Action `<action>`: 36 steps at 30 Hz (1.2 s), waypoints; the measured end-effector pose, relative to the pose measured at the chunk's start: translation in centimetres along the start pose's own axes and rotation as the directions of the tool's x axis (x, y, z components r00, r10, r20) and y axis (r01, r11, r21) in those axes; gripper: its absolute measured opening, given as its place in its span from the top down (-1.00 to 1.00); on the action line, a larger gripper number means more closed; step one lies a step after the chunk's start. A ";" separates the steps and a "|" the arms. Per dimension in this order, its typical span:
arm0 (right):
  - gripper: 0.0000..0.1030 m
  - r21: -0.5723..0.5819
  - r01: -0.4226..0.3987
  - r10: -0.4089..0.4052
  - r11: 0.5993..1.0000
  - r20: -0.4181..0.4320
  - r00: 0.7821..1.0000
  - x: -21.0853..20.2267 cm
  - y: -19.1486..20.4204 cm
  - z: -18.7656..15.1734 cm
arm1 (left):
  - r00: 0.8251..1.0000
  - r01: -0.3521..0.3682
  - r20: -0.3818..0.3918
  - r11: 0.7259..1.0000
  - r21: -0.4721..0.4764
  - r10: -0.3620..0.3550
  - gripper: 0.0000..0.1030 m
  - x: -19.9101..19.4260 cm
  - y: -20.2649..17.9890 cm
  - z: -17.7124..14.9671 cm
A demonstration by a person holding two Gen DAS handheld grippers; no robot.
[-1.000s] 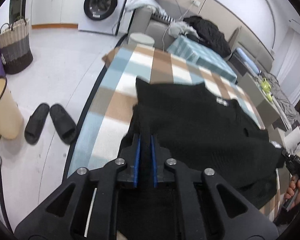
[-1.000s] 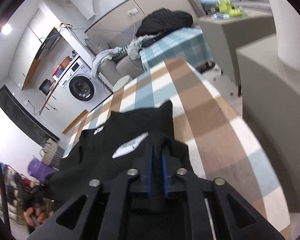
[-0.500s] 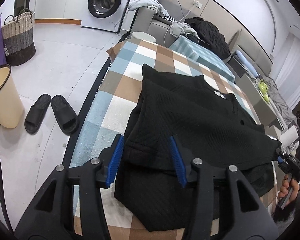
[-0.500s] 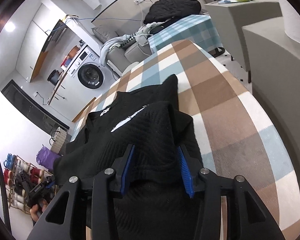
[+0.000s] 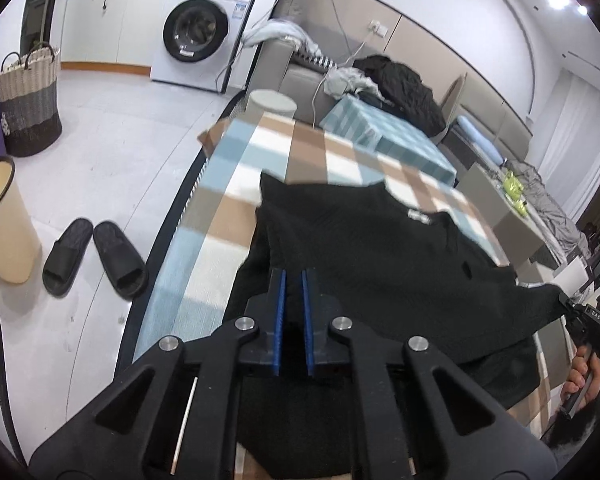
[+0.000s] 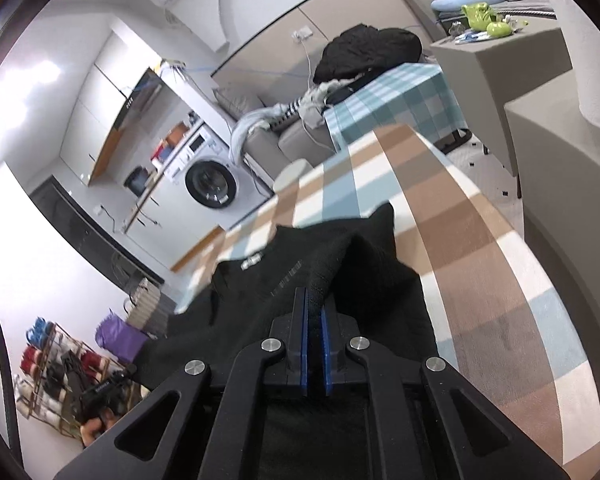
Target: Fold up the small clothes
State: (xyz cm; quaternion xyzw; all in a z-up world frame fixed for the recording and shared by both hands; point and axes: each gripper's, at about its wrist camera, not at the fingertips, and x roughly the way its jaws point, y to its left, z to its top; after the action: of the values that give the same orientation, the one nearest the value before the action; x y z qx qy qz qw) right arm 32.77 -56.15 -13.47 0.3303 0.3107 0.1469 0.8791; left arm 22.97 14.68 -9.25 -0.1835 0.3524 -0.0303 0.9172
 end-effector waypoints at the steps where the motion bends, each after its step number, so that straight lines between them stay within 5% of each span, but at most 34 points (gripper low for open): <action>1: 0.89 0.012 -0.006 0.006 1.000 0.015 1.000 -0.1 0.1 0.4 | 1.000 -0.002 0.011 1.000 0.003 0.002 0.89 -0.1 -0.1 0.5; 9: 0.90 0.083 0.005 -0.011 0.997 0.075 0.997 2.0 0.4 3.9 | 0.998 -0.008 0.065 1.000 -0.004 0.009 0.90 1.9 -0.8 5.8; 16: 0.90 0.210 0.109 -0.127 0.972 0.072 0.989 8.0 -1.9 8.0 | 0.997 -0.035 0.062 0.999 -0.016 0.036 0.89 7.6 -1.0 10.5; 20: 0.48 0.243 0.261 -0.269 0.934 -0.001 0.963 10.9 -3.9 9.5 | 0.995 -0.095 -0.010 0.995 -0.023 0.095 0.81 11.2 -0.8 11.7; 23: 0.21 0.199 0.269 -0.280 0.942 0.029 0.960 10.0 -3.8 9.6 | 0.995 -0.099 -0.020 0.995 -0.001 0.098 0.37 11.6 -0.9 11.1; 25: 0.17 0.138 0.281 -0.289 0.950 0.042 0.956 9.1 -3.3 9.3 | 0.994 -0.111 0.013 0.994 0.013 0.111 -0.15 10.9 -0.9 10.5; 36: -0.01 -0.038 0.274 -0.276 0.961 -0.168 0.946 9.0 -1.9 3.7 | 0.991 -0.082 -0.106 0.996 0.033 0.085 -0.20 8.6 0.1 3.4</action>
State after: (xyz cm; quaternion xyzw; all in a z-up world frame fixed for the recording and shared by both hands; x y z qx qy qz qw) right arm 42.08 -55.21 -16.66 0.2634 0.4273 0.0530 0.8633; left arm 31.63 14.27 -12.39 -0.1536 0.4080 -0.0065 0.8999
